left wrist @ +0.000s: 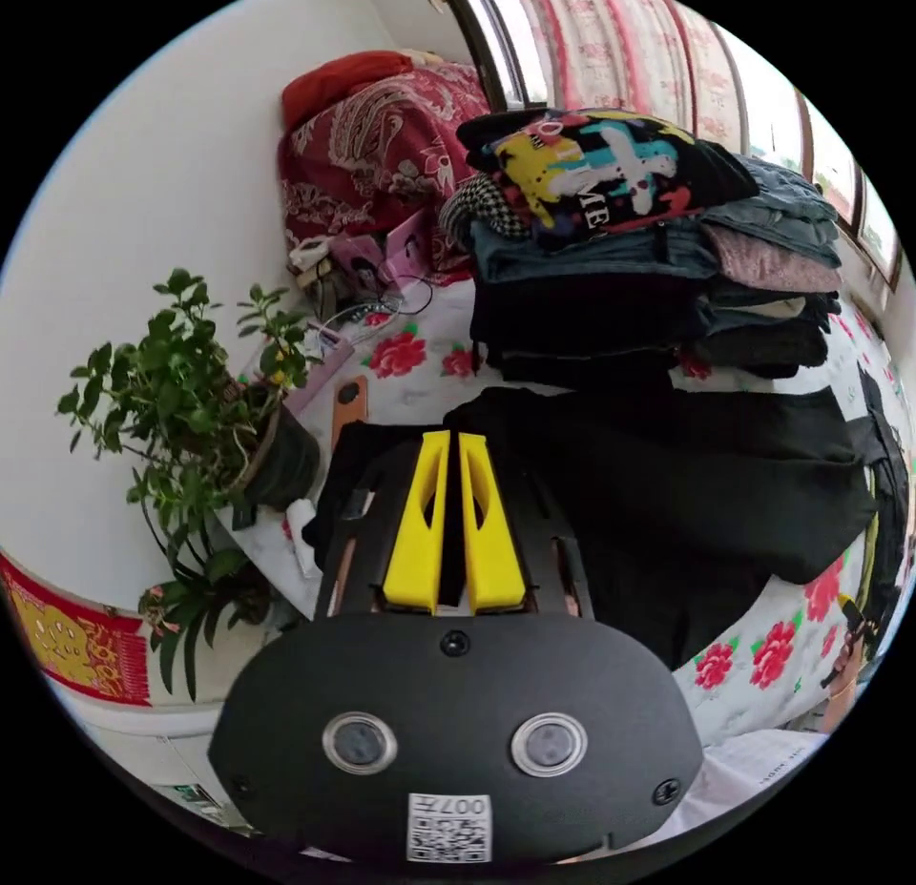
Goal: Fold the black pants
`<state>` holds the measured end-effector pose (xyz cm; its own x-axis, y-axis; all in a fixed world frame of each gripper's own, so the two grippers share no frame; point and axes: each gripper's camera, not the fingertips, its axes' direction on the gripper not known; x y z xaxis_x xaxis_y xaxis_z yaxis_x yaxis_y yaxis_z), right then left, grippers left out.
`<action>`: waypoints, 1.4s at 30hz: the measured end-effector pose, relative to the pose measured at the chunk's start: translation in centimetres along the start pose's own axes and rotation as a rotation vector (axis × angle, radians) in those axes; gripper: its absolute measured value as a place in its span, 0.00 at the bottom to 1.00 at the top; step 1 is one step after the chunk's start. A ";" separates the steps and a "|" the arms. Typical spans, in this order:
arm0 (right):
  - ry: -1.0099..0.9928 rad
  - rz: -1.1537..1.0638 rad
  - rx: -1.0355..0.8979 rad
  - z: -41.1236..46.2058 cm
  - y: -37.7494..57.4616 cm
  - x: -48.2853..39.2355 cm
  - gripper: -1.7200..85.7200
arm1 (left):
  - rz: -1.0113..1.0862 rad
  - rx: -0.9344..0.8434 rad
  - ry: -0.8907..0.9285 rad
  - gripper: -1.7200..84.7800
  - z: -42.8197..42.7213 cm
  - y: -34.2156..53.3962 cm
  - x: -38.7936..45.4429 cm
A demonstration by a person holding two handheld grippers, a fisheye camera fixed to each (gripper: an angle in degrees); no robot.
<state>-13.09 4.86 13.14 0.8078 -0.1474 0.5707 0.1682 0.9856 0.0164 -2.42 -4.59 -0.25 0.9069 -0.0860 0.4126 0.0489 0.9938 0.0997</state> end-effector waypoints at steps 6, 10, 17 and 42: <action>0.146 0.236 0.158 -4.0 -4.0 7.0 0.12 | -0.085 -0.195 0.323 0.14 3.7 13.3 2.4; 0.236 0.334 0.207 -5.6 -7.2 10.6 0.13 | -0.029 -0.241 0.262 0.15 3.6 17.5 5.1; 0.148 0.485 0.149 -3.5 -11.4 15.5 0.10 | -0.081 -0.379 0.217 0.12 6.4 16.4 4.5; -0.119 0.253 -0.004 -13.9 13.7 16.4 0.06 | -0.203 -0.370 0.184 0.01 -4.5 29.3 -10.9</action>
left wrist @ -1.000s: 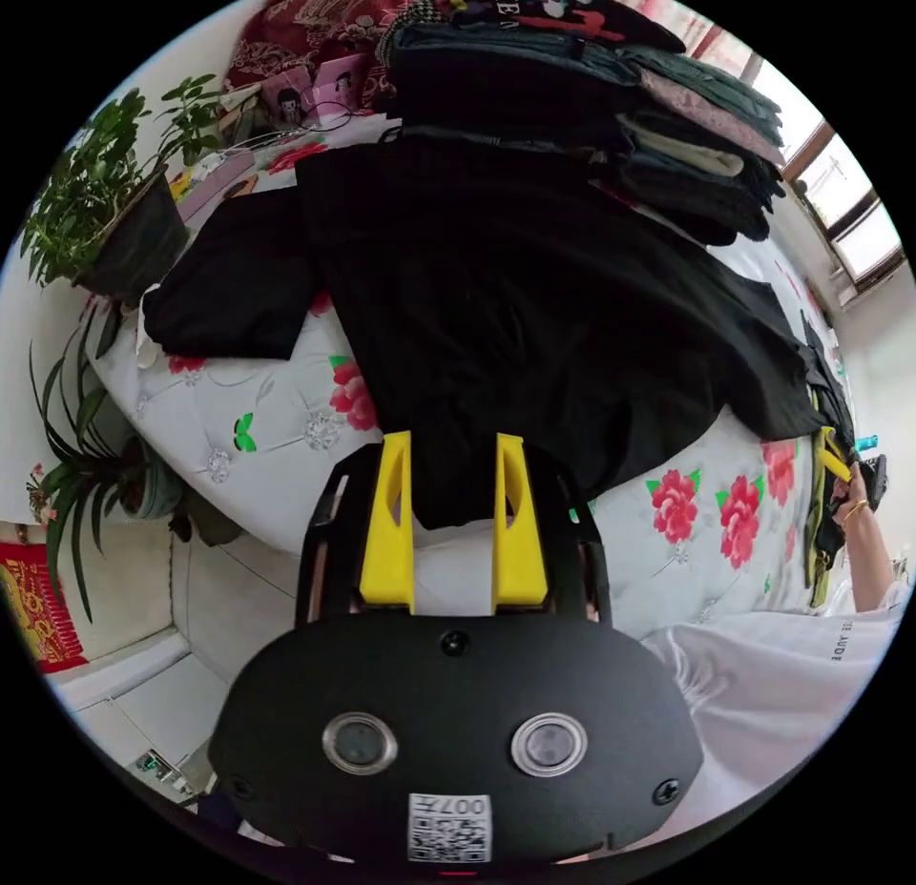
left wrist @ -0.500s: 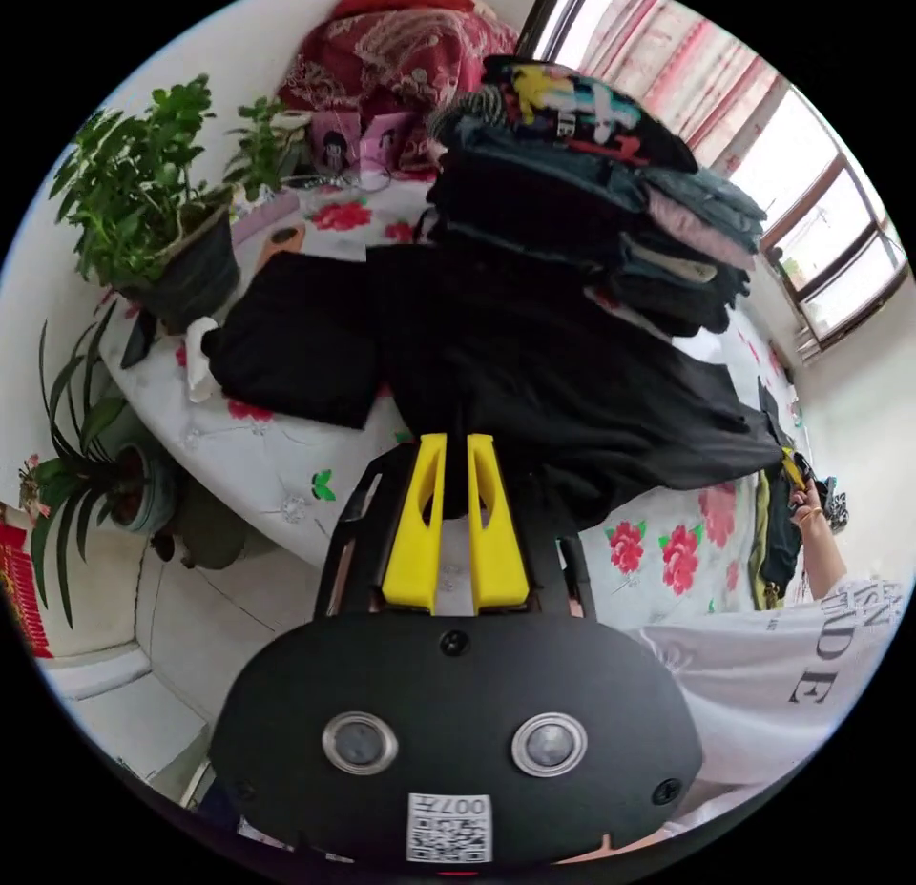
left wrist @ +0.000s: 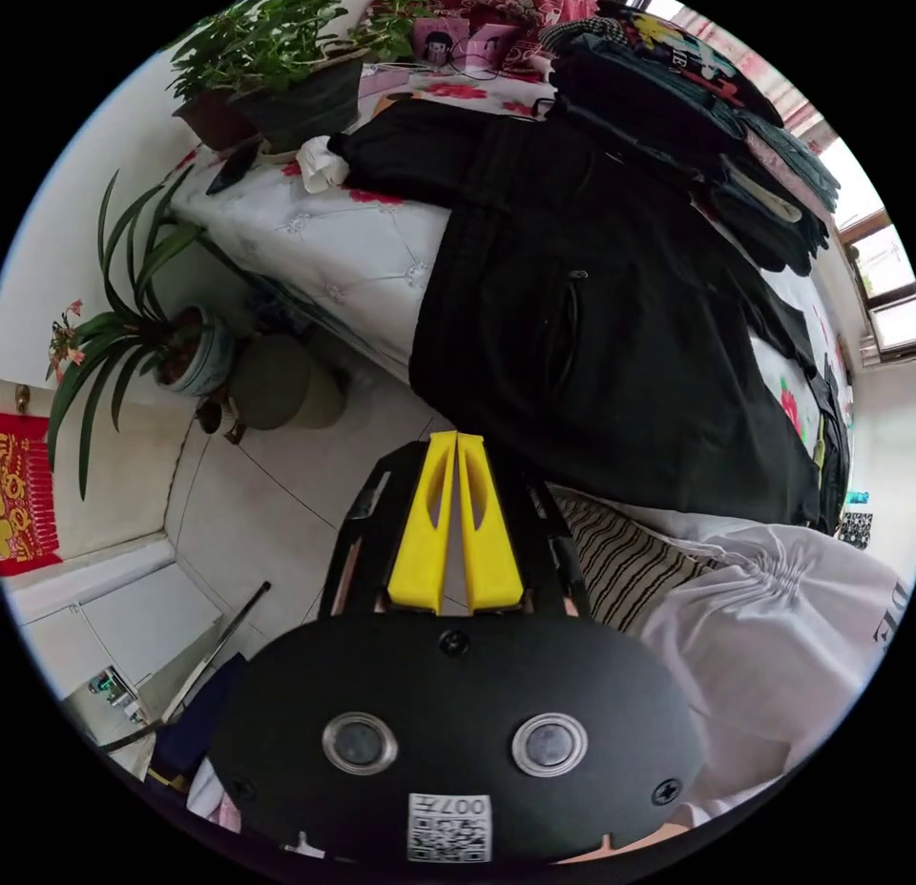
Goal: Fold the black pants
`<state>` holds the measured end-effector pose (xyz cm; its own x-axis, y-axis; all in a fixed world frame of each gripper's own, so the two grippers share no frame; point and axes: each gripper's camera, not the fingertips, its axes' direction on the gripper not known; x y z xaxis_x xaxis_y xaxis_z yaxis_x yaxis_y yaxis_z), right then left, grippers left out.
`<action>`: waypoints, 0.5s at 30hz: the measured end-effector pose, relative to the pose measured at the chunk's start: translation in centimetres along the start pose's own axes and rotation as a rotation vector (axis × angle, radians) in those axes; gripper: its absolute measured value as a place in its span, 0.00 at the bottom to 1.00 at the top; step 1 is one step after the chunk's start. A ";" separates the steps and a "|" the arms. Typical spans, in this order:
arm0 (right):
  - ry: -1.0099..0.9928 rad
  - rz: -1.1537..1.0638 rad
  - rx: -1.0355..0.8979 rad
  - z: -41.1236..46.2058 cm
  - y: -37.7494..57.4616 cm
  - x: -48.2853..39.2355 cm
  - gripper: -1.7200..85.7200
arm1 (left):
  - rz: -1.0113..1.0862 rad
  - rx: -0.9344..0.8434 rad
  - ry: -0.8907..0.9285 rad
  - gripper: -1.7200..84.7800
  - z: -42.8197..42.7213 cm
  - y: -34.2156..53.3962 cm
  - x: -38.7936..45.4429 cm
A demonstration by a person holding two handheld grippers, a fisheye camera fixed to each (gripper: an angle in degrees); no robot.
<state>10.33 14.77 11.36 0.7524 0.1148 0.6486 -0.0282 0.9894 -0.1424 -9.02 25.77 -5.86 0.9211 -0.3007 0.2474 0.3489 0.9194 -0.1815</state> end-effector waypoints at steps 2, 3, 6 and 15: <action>0.014 0.070 0.132 -2.4 0.8 1.1 0.07 | 0.010 0.022 -0.009 0.01 -0.5 0.1 0.0; 0.025 0.089 0.164 -3.0 0.8 1.4 0.08 | 0.012 0.037 -0.014 0.01 -0.9 0.2 -0.2; 0.066 0.170 0.281 -5.0 0.7 2.7 0.09 | -0.020 0.067 -0.007 0.01 -2.0 0.2 -1.4; -0.068 0.214 0.240 -1.7 -3.5 2.0 0.05 | -0.120 0.166 0.111 0.01 -4.0 0.9 -3.0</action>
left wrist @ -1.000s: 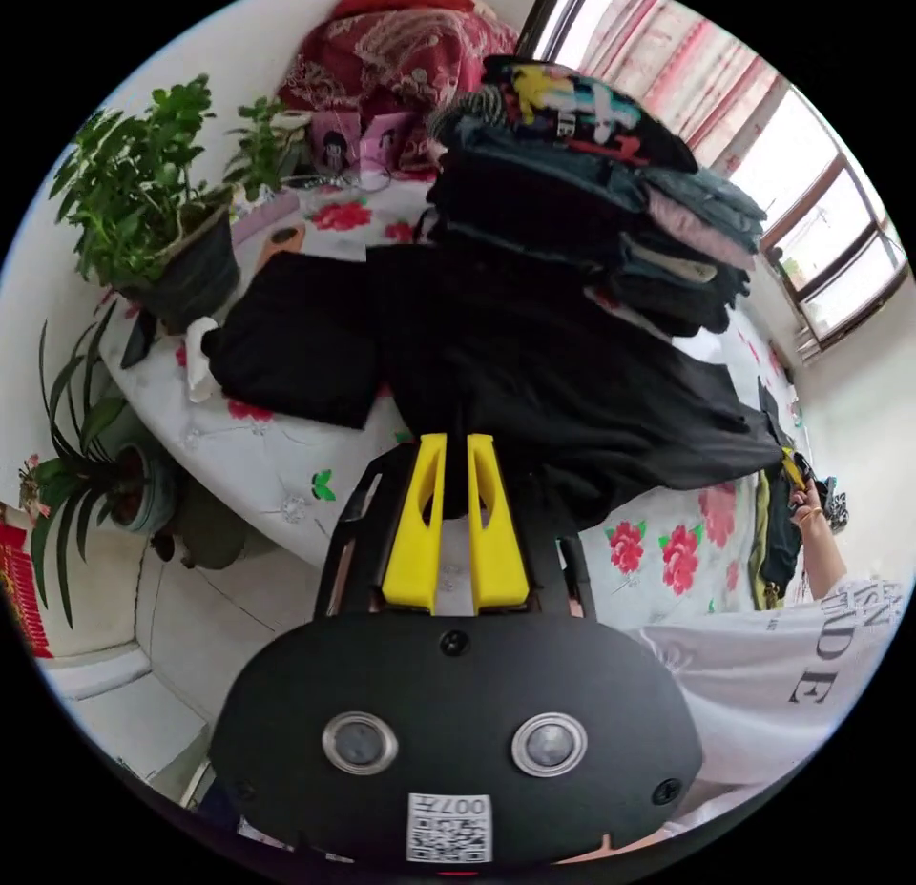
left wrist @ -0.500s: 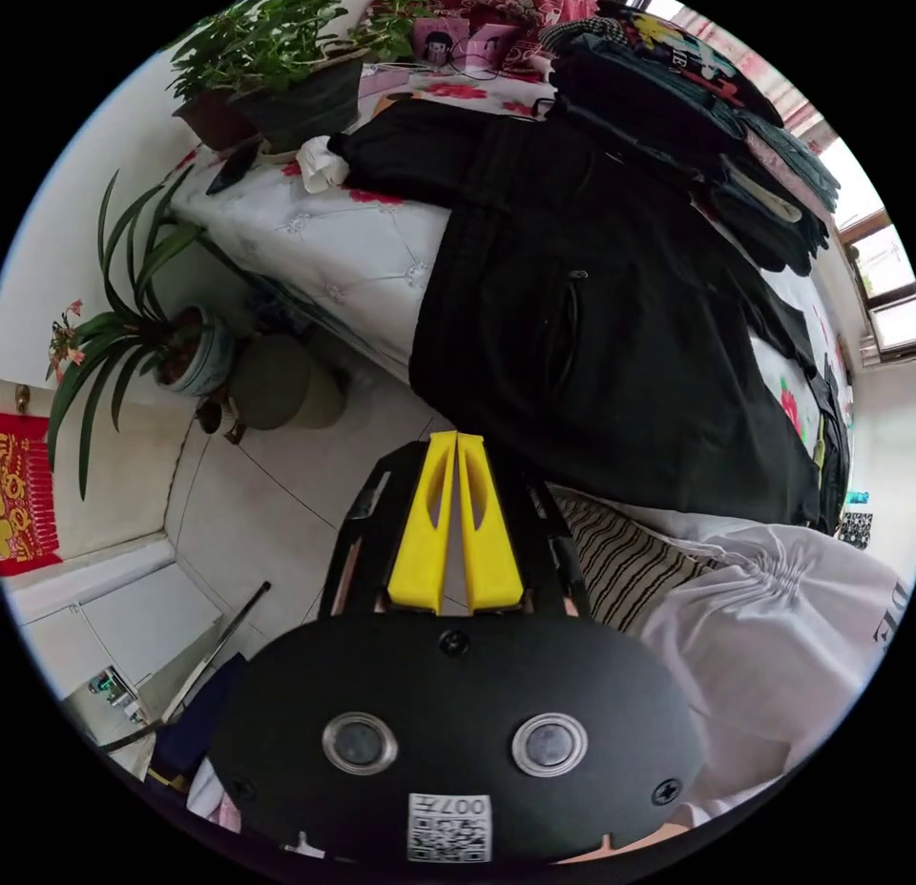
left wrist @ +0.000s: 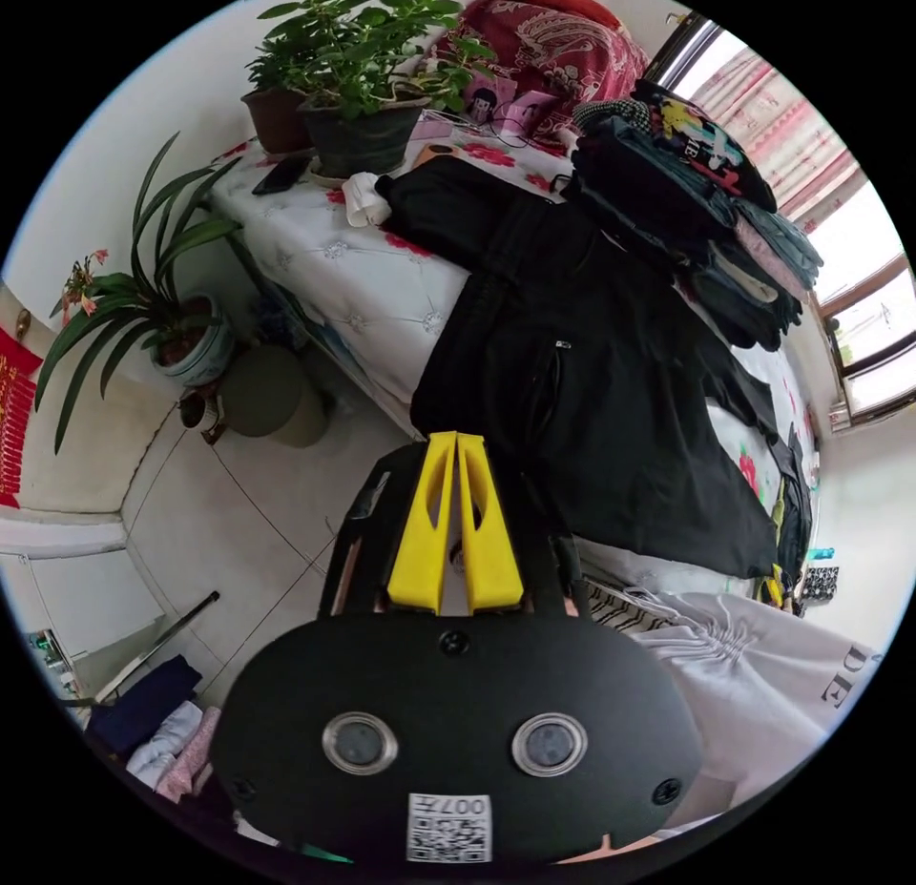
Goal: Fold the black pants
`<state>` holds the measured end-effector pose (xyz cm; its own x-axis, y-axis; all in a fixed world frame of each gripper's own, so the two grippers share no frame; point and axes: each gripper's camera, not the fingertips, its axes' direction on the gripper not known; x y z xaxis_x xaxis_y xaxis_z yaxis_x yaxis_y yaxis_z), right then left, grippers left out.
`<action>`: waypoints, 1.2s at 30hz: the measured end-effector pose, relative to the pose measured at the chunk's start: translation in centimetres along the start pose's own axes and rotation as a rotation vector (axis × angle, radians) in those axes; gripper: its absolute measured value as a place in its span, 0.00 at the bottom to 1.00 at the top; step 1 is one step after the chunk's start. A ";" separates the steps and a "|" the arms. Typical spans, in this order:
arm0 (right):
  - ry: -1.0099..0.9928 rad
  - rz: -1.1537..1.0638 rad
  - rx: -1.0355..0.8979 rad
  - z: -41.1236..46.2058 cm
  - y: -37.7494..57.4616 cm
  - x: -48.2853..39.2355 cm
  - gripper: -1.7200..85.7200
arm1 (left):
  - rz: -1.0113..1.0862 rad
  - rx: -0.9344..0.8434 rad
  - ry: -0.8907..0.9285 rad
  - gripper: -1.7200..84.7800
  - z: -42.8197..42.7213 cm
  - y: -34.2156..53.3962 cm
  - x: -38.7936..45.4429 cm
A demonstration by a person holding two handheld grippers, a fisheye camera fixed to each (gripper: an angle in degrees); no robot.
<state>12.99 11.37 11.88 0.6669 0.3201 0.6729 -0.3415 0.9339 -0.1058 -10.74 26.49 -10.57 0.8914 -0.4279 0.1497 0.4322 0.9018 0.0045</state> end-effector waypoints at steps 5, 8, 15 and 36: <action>-0.078 -0.419 0.141 -6.7 2.9 -9.0 0.02 | 0.027 0.011 0.027 0.01 -0.3 -0.3 1.2; 0.119 -0.539 0.139 -9.0 5.3 -11.1 0.02 | 0.032 0.008 0.048 0.01 0.2 -0.7 1.9; 0.350 -0.181 0.132 -6.9 7.4 -7.0 0.04 | 0.109 -0.045 0.081 0.01 2.9 -4.0 4.4; 0.683 -0.128 0.226 -1.6 3.6 -17.1 0.14 | 0.460 -0.083 0.127 0.01 11.9 -25.3 18.6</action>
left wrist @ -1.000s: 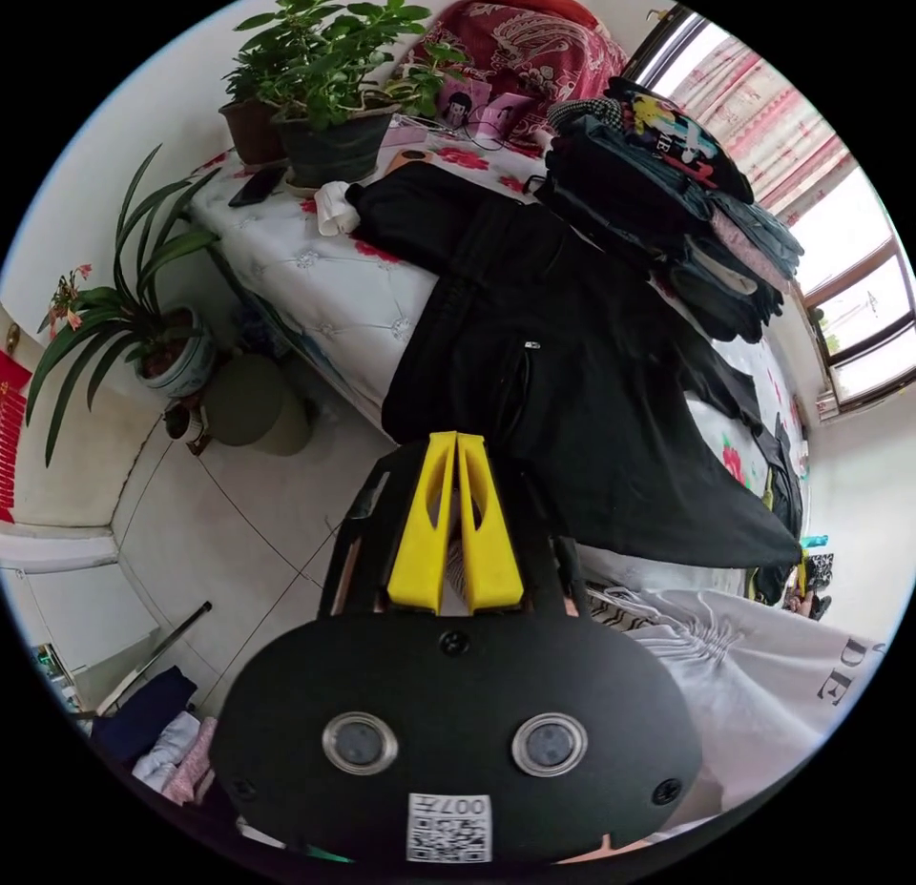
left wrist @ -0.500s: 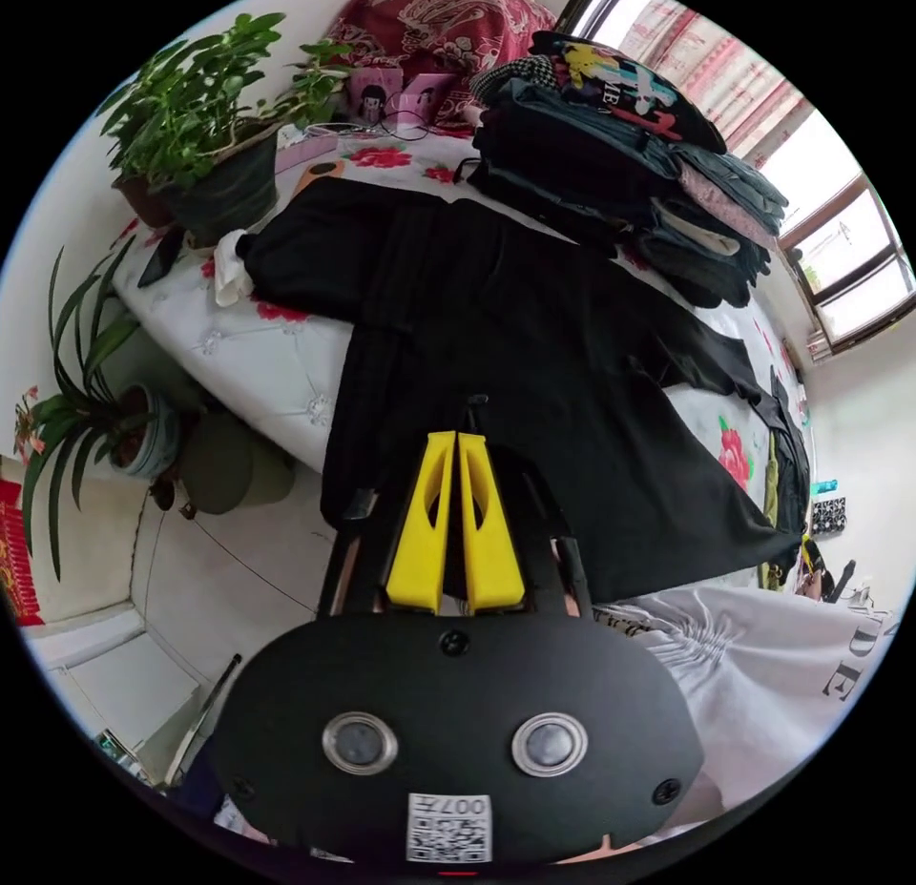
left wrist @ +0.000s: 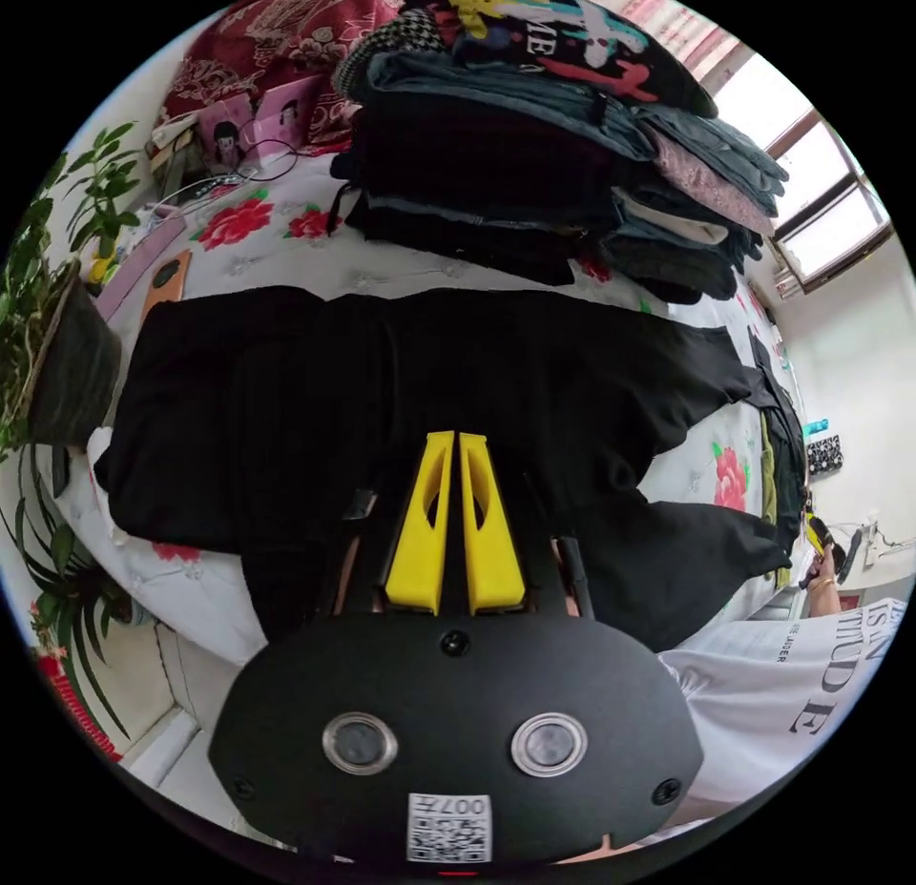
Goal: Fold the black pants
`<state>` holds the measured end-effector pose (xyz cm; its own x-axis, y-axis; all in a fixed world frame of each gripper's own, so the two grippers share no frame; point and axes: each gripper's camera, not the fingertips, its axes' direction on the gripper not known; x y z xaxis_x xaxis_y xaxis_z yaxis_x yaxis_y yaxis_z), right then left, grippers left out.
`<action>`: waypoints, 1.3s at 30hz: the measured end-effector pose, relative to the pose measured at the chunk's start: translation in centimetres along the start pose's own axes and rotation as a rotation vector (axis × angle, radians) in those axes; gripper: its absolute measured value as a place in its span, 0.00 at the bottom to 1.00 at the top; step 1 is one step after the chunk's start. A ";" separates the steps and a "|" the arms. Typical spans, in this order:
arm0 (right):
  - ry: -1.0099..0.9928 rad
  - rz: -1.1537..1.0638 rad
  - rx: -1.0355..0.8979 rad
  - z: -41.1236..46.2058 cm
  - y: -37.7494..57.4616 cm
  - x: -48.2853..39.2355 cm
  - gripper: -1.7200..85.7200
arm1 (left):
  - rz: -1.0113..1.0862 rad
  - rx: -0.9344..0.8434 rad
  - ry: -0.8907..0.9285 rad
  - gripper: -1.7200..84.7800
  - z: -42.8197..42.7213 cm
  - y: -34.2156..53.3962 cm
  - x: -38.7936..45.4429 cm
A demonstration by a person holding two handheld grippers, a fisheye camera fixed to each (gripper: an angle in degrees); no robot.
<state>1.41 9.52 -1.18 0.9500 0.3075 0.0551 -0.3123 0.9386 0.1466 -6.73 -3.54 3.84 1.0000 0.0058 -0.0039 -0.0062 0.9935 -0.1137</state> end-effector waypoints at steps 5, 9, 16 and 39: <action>-0.028 0.249 -0.064 1.5 2.5 6.7 0.14 | 0.031 -0.045 0.004 0.01 2.8 2.1 4.0; -0.183 0.365 -0.150 3.7 3.6 9.3 0.14 | -0.038 -0.076 0.047 0.01 3.4 4.5 5.4; -0.425 0.240 -0.010 1.2 2.0 8.0 0.06 | -0.088 -0.058 0.007 0.01 1.7 6.0 6.2; -0.227 -0.504 -0.013 4.1 -10.7 -19.4 0.11 | 0.017 0.045 -0.242 0.07 1.9 -11.2 3.2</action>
<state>-13.67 -7.09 0.23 0.9560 -0.2204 0.1936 0.1821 0.9633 0.1974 -3.47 -14.40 7.00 0.9713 0.0447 0.2337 -0.0286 0.9970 -0.0716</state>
